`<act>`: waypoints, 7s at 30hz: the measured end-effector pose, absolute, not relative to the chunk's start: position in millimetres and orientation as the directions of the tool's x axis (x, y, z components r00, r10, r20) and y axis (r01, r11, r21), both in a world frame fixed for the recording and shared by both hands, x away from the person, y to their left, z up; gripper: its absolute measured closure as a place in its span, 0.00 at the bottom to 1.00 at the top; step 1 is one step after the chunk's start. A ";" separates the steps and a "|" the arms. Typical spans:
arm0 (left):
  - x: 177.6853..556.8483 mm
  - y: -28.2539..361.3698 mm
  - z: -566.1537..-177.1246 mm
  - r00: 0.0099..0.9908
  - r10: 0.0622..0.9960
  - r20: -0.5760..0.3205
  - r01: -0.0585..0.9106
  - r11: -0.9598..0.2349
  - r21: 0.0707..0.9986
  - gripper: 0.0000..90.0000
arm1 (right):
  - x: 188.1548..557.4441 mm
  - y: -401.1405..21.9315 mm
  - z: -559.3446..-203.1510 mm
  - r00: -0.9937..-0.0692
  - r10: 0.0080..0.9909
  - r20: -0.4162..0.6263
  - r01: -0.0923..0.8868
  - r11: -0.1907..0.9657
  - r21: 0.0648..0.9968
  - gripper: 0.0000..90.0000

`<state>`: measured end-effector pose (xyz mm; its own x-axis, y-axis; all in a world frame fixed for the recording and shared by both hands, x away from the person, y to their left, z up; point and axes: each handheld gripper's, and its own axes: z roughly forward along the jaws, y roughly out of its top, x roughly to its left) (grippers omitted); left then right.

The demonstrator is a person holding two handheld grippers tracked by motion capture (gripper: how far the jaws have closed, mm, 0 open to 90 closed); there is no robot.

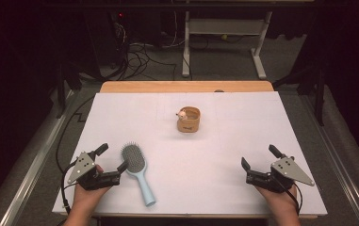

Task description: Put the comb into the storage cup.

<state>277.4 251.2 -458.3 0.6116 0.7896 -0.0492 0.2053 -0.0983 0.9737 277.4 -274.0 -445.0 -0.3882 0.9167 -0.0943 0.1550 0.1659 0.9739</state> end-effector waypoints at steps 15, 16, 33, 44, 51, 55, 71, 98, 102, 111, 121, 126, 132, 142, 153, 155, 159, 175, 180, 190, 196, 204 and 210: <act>277.0 246.2 -457.1 0.635 0.770 -0.063 0.229 -0.110 0.967 0.22 | 277.0 -274.4 -444.9 -0.382 0.920 -0.091 0.156 0.161 0.974 0.01; 276.7 245.5 -457.0 0.635 0.770 -0.060 0.229 -0.114 0.967 0.24 | 277.0 -274.3 -444.8 -0.382 0.920 -0.092 0.154 0.162 0.975 0.01; 271.0 224.2 -454.2 0.724 0.688 -0.050 0.247 -0.192 0.950 0.64 | 277.3 -274.2 -444.5 -0.380 0.920 -0.098 0.149 0.166 0.975 0.01; 269.1 203.4 -454.7 0.766 0.642 -0.028 0.300 -0.318 0.899 0.90 | 277.6 -274.2 -444.6 -0.380 0.920 -0.096 0.150 0.163 0.975 0.02; 266.7 185.4 -454.4 0.813 0.581 -0.035 0.334 -0.416 0.846 1.00 | 277.6 -274.4 -444.6 -0.378 0.921 -0.095 0.151 0.163 0.975 0.02; 263.5 175.2 -454.9 0.834 0.551 -0.022 0.333 -0.471 0.817 1.00 | 277.6 -274.6 -444.5 -0.378 0.921 -0.095 0.150 0.163 0.975 0.02; 265.9 158.8 -466.1 0.858 0.513 -0.026 0.391 -0.620 0.681 1.00 | 277.2 -274.8 -443.9 -0.372 0.923 -0.093 0.151 0.159 0.976 0.03; 270.7 202.6 -458.1 0.804 0.595 -0.001 0.480 -0.649 0.590 1.00 | 277.6 -278.7 -443.1 -0.360 0.930 -0.077 0.151 0.140 0.979 0.04; 270.8 207.2 -457.9 0.794 0.608 0.020 0.484 -0.651 0.584 1.00 | 277.5 -278.9 -442.7 -0.359 0.930 -0.080 0.148 0.142 0.979 0.04; 272.0 215.3 -456.2 0.783 0.622 0.017 0.490 -0.634 0.599 1.00 | 277.0 -278.4 -442.3 -0.359 0.929 -0.085 0.145 0.145 0.979 0.04; 272.3 241.5 -443.8 0.754 0.650 -0.095 0.467 -0.428 0.774 1.00 | 276.5 -278.9 -441.3 -0.358 0.930 -0.086 0.141 0.145 0.979 0.04; 271.5 261.7 -439.4 0.674 0.730 -0.112 0.429 -0.264 0.864 0.99 | 276.7 -279.1 -441.3 -0.357 0.930 -0.085 0.141 0.144 0.980 0.04; 269.6 282.2 -439.2 0.579 0.807 -0.117 0.376 -0.137 0.916 0.92 | 276.7 -278.7 -441.3 -0.358 0.929 -0.089 0.139 0.147 0.979 0.04; 271.5 288.1 -441.9 0.529 0.842 -0.111 0.364 -0.107 0.925 0.63 | 276.6 -278.6 -441.3 -0.358 0.930 -0.086 0.140 0.145 0.980 0.04; 270.7 285.4 -441.5 0.514 0.854 -0.082 0.328 -0.107 0.939 0.37 | 276.3 -278.8 -440.9 -0.358 0.930 -0.088 0.137 0.145 0.980 0.04; 271.0 285.0 -441.4 0.509 0.858 -0.077 0.321 -0.106 0.941 0.32 | 276.5 -278.8 -441.0 -0.357 0.930 -0.088 0.138 0.146 0.980 0.04; 271.6 284.6 -441.2 0.500 0.863 -0.065 0.311 -0.109 0.944 0.25 | 276.3 -278.5 -441.0 -0.358 0.930 -0.086 0.139 0.144 0.980 0.04; 274.9 281.0 -442.3 0.508 0.860 -0.055 0.277 -0.103 0.955 0.01 | 276.5 -278.3 -441.3 -0.357 0.931 -0.084 0.140 0.141 0.980 0.04; 276.8 281.0 -442.7 0.518 0.852 -0.071 0.297 -0.101 0.949 0.01 | 276.7 -278.3 -441.4 -0.357 0.930 -0.086 0.139 0.144 0.980 0.04; 276.0 273.5 -437.6 0.504 0.861 -0.062 0.348 -0.136 0.927 0.01 | 277.0 -278.0 -441.4 -0.357 0.930 -0.088 0.139 0.146 0.979 0.04; 278.5 270.7 -438.9 0.501 0.862 -0.075 0.399 -0.153 0.904 0.01 | 277.1 -277.8 -441.3 -0.359 0.929 -0.092 0.136 0.149 0.979 0.04; 281.6 265.7 -441.8 0.508 0.858 -0.079 0.449 -0.185 0.874 0.01 | 276.8 -277.2 -441.3 -0.361 0.928 -0.096 0.134 0.153 0.979 0.04; 284.6 260.1 -445.1 0.520 0.851 -0.073 0.490 -0.227 0.842 0.01 | 276.7 -276.5 -441.4 -0.362 0.927 -0.098 0.135 0.156 0.979 0.04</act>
<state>284.6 260.1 -445.1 0.5199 0.8511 -0.0730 0.4896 -0.2269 0.8419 276.7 -276.5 -441.4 -0.3618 0.9271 -0.0978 0.1349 0.1559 0.9785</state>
